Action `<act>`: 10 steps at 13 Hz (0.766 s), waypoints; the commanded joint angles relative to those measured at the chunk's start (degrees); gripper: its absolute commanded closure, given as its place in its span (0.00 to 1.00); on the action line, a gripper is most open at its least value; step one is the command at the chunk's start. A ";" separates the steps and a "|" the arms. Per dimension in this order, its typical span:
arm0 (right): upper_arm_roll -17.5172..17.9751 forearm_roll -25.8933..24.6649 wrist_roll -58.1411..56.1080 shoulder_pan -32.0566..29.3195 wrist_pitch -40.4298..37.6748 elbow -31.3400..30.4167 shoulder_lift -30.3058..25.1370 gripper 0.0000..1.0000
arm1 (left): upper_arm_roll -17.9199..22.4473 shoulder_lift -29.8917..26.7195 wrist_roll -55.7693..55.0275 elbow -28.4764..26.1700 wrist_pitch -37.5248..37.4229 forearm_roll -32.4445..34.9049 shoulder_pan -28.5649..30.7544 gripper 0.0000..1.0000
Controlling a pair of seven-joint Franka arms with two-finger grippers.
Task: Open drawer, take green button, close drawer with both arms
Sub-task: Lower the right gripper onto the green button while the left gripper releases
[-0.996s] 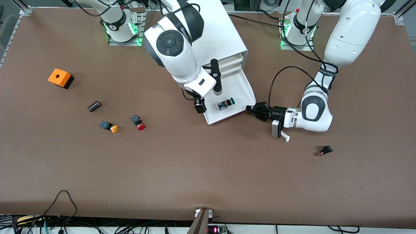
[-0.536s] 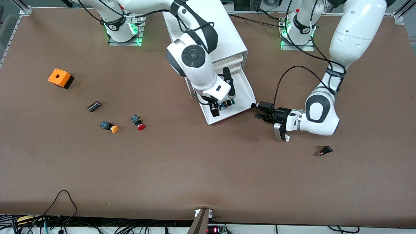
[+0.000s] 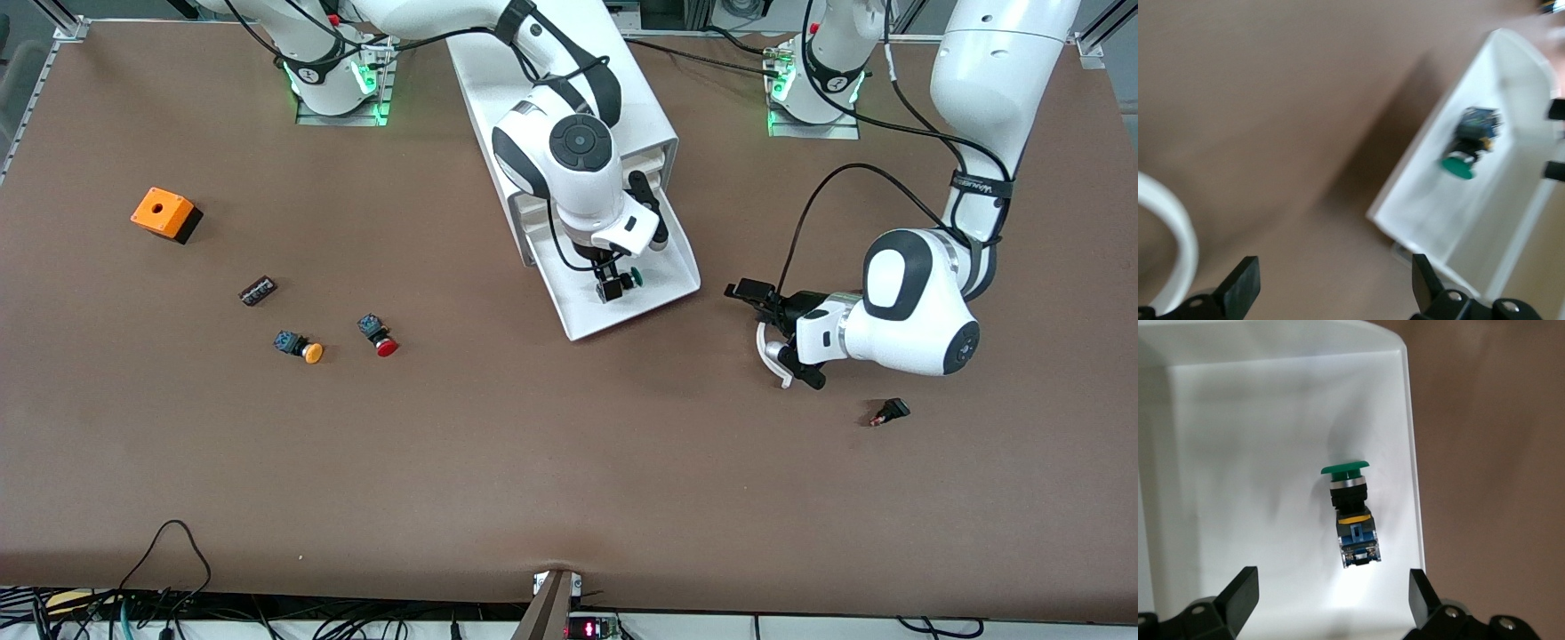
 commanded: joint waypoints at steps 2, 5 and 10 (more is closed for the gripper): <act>-0.62 -0.91 -0.39 0.85 -0.28 1.87 2.65 0.01 | -0.21 -2.99 -9.55 0.91 -1.27 11.80 -0.02 0.00; -0.70 -2.05 -0.57 1.29 -0.19 1.88 2.66 0.01 | -0.65 -6.76 -17.72 3.46 -2.24 20.06 -0.19 0.00; -1.93 -2.23 -0.66 2.26 4.20 1.96 4.33 0.01 | -0.48 -13.18 -20.38 9.25 -8.72 29.93 -0.19 0.00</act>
